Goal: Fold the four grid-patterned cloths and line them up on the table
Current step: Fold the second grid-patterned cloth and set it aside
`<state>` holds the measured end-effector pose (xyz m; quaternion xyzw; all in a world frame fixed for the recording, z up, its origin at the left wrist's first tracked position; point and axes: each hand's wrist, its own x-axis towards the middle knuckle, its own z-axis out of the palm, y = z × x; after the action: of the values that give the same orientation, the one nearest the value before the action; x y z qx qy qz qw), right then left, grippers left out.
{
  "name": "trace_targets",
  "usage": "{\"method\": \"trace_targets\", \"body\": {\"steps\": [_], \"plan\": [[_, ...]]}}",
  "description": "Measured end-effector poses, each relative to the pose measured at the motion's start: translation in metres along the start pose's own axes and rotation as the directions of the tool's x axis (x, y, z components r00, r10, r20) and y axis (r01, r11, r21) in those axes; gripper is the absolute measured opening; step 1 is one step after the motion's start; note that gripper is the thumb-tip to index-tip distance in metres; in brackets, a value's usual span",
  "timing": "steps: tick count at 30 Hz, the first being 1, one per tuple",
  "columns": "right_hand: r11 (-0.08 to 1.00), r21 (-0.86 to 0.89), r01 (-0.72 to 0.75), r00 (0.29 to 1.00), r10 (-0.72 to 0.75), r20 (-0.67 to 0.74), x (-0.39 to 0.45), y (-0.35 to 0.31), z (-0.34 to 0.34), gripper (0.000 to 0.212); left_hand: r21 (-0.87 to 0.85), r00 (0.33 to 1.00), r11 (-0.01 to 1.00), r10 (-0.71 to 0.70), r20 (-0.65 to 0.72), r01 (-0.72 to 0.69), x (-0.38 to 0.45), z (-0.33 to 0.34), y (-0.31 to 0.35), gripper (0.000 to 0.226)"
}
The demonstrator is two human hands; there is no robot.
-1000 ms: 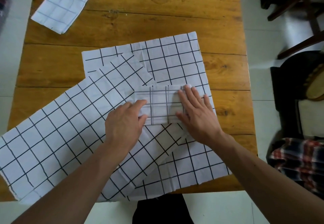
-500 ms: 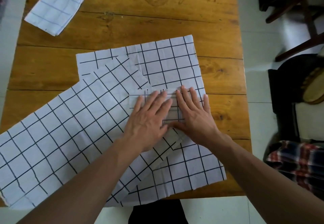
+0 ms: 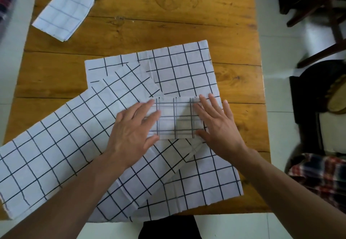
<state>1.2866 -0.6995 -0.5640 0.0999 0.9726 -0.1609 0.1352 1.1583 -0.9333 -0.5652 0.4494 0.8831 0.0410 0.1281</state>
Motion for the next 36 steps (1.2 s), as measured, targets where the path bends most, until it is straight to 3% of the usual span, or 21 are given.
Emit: {"method": "trace_targets", "body": {"steps": [3, 6, 16, 21, 26, 29, 34, 36], "plan": [[0.992, 0.085, 0.089, 0.983, -0.074, -0.170, -0.004, -0.012, 0.009, 0.064, 0.026, 0.998, 0.998, 0.055, -0.006, -0.055, 0.000, -0.001, 0.008, 0.056], [0.979, 0.160, 0.127, 0.966, -0.086, -0.244, -0.005, -0.015, 0.016, 0.052, 0.052, 0.999, 0.998, 0.045, 0.000, -0.045, -0.001, 0.000, 0.012, 0.053], [0.985, 0.169, 0.017, 0.992, 0.004, -0.127, -0.011, -0.019, 0.006, 0.081, 0.196, 0.992, 0.980, -0.037, 0.120, 0.013, 0.011, -0.010, 0.037, 0.066], [0.986, 0.169, 0.004, 0.991, 0.019, -0.133, -0.011, -0.022, 0.002, 0.082, 0.164, 0.999, 0.986, -0.041, 0.032, 0.035, 0.008, -0.005, 0.039, 0.066], [0.993, 0.111, 0.032, 0.995, -0.022, -0.097, -0.011, -0.017, 0.008, 0.092, 0.052, 0.991, 0.998, -0.035, -0.133, 0.042, 0.010, -0.004, 0.032, 0.036], [0.993, 0.111, 0.042, 0.988, -0.025, -0.150, -0.012, -0.018, 0.006, 0.074, 0.020, 0.984, 0.998, -0.048, -0.173, 0.052, 0.010, -0.011, 0.033, 0.025], [0.986, 0.128, 0.110, 0.928, -0.056, -0.368, -0.018, -0.029, -0.025, 0.012, -0.029, 0.969, 0.999, -0.031, -0.244, 0.024, 0.004, -0.048, 0.042, 0.016], [0.983, 0.121, 0.135, 0.909, -0.074, -0.409, -0.024, -0.034, -0.051, 0.008, -0.042, 0.963, 0.999, -0.017, -0.270, 0.006, -0.001, -0.074, 0.048, 0.011]]}}
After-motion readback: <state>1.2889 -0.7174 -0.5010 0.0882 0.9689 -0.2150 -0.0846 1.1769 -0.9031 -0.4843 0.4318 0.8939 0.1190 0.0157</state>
